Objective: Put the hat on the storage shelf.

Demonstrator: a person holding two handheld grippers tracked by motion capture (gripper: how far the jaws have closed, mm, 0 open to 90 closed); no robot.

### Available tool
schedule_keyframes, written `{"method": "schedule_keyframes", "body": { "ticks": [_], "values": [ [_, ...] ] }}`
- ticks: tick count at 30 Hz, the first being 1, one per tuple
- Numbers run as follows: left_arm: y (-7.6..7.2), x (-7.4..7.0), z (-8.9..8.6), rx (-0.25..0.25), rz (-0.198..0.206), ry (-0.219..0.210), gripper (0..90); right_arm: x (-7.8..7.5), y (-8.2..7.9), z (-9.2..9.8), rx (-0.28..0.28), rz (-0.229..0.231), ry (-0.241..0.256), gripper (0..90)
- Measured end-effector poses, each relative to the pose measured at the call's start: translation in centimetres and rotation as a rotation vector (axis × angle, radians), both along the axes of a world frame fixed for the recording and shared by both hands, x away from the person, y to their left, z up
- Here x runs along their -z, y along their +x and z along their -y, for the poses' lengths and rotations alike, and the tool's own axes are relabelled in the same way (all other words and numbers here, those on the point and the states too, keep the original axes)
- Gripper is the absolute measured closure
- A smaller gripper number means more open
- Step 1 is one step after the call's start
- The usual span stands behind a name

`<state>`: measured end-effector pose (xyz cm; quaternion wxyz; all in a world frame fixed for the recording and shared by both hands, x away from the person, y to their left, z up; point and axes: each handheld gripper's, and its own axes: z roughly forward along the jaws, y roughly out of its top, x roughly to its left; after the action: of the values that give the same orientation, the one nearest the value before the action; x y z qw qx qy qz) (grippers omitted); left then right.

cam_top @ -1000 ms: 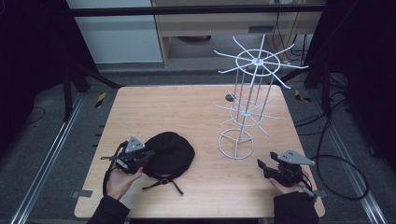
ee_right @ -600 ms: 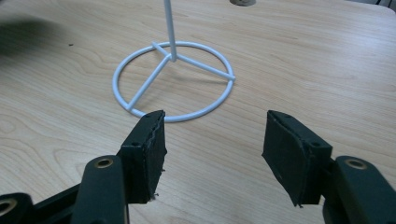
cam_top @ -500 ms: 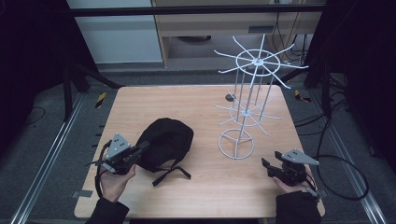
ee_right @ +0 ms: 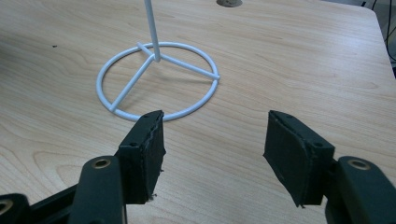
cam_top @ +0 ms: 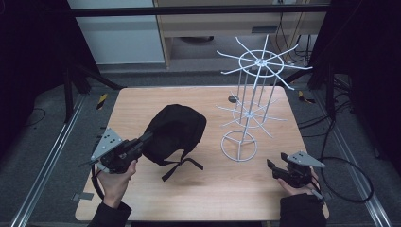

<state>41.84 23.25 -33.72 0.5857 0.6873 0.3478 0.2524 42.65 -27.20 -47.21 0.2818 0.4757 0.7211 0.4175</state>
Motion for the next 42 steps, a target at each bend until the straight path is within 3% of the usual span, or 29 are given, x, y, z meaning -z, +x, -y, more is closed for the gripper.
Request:
{"method": "schedule_keyframes", "body": {
  "ticks": [9, 17, 27, 42],
  "values": [
    [-0.1, -3.0, 0.2, 0.010, 0.086, -0.096, 89.2, 0.1, 0.0, 0.0, 0.002, -0.005, 0.001, 37.6],
    [0.4, -6.4, -0.2, 0.024, 0.094, -0.073, 89.2, 0.1, 0.1, 0.2, 0.005, -0.004, -0.007, 37.6],
    [-0.1, -10.4, -1.3, 0.030, 0.142, -0.114, 89.2, 0.2, 0.2, 0.1, 0.006, -0.010, -0.007, 37.6],
    [-1.3, -14.5, 1.6, 0.089, 0.233, -0.154, 89.2, 0.3, 0.3, 0.1, 0.002, -0.010, -0.015, 37.5]
  ]
}}
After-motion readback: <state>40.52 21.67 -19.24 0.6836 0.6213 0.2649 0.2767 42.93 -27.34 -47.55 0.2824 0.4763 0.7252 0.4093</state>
